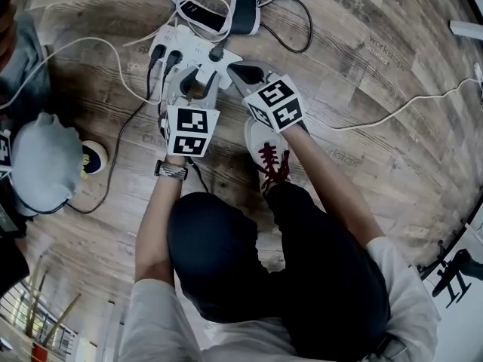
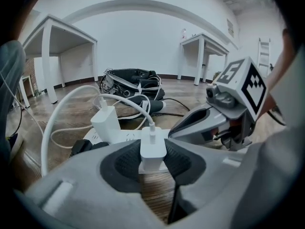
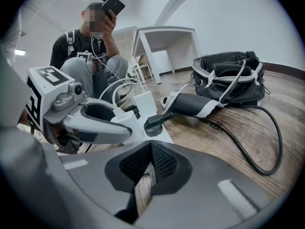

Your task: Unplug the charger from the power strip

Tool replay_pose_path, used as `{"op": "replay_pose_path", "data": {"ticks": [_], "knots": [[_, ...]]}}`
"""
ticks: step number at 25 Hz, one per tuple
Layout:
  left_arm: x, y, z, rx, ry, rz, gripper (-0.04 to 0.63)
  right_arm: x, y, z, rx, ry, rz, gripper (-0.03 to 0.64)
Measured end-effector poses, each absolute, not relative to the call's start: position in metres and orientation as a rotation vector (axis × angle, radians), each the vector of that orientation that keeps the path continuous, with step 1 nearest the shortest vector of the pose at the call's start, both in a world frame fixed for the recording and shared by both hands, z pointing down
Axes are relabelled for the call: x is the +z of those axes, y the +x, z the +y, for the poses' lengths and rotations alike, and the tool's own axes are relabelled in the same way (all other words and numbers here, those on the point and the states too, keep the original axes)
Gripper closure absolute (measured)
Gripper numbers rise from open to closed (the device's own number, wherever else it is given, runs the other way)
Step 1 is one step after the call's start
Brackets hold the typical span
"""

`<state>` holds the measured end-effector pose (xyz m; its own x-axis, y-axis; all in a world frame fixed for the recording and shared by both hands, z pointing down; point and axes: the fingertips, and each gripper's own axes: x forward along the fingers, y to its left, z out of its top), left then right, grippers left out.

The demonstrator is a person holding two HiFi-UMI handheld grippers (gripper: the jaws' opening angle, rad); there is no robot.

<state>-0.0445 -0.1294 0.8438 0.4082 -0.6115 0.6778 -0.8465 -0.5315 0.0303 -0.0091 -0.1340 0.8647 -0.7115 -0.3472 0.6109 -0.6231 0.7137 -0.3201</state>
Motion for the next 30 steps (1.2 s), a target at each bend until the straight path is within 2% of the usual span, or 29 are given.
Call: {"op": "replay_pose_path", "data": {"ticks": [4,12,20,26,30], "knots": [[0.8442,-0.045,-0.1291,0.872,2.299,-1.251,0.457,0.8647,-0.0092,-0.1342,0.708,0.738,-2.398,0.615],[0.8432,-0.0495,-0.1305,0.65,2.196,-1.234,0.454,0.8648,-0.0089,-0.1344,0.711,0.74,-2.399,0.615],[0.8411,-0.0443,-0.1296,0.861,2.319,-1.254,0.457,0.8646,-0.0087,-0.1344,0.705,0.74,-2.4,0.615],[0.8421,-0.0493,-0.1297,0.751,2.258,-1.245,0.457,0.8645,-0.0088,-0.1339,0.703,0.74,-2.398,0.615],[0.8418,-0.0483,-0.1301,0.789,2.278,-1.253,0.457,0.865,-0.0092,-0.1342,0.699,0.74,-2.398,0.615]]}}
